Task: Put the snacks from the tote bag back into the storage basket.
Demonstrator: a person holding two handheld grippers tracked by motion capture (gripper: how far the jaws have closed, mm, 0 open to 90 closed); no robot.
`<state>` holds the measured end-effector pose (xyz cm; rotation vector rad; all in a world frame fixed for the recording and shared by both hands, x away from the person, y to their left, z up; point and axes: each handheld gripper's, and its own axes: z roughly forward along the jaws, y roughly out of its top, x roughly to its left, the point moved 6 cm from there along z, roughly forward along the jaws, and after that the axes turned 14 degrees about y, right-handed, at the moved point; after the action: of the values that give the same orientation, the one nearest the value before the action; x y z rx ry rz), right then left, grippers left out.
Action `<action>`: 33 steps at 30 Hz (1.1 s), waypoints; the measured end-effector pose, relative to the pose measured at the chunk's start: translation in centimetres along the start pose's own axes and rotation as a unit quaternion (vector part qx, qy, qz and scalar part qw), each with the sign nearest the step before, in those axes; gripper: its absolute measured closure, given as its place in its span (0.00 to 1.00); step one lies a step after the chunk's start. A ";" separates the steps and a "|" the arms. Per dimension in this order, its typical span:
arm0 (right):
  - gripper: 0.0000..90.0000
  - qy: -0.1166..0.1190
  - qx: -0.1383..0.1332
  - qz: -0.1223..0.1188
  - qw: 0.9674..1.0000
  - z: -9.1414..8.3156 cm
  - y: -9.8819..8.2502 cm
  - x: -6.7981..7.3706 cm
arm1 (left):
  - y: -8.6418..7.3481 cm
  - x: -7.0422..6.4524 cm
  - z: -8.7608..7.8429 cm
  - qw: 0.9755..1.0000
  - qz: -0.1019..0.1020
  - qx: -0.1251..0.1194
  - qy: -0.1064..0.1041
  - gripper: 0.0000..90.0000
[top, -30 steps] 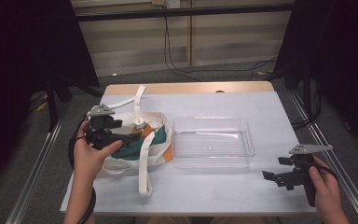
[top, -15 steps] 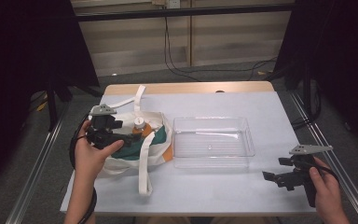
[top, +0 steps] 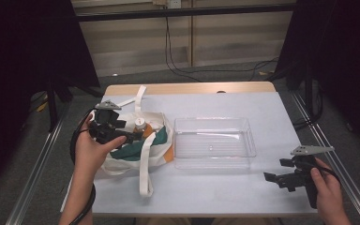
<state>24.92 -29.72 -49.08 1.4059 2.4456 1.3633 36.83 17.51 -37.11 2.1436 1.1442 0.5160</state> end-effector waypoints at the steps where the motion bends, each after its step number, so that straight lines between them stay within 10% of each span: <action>1: 0.07 0.000 0.000 0.000 1.000 0.0 0.0 0.0 | 0.1 0.1 0.0 1.000 0.009 0.002 -0.004 0.22; 33: 0.07 0.003 -0.001 0.000 1.000 0.0 0.0 -0.1 | 2.9 0.1 1.8 0.994 0.058 0.090 0.007 0.48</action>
<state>24.98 -29.84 -49.11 1.4033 2.4479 1.3712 39.62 15.74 -36.39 2.3767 1.1152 0.4957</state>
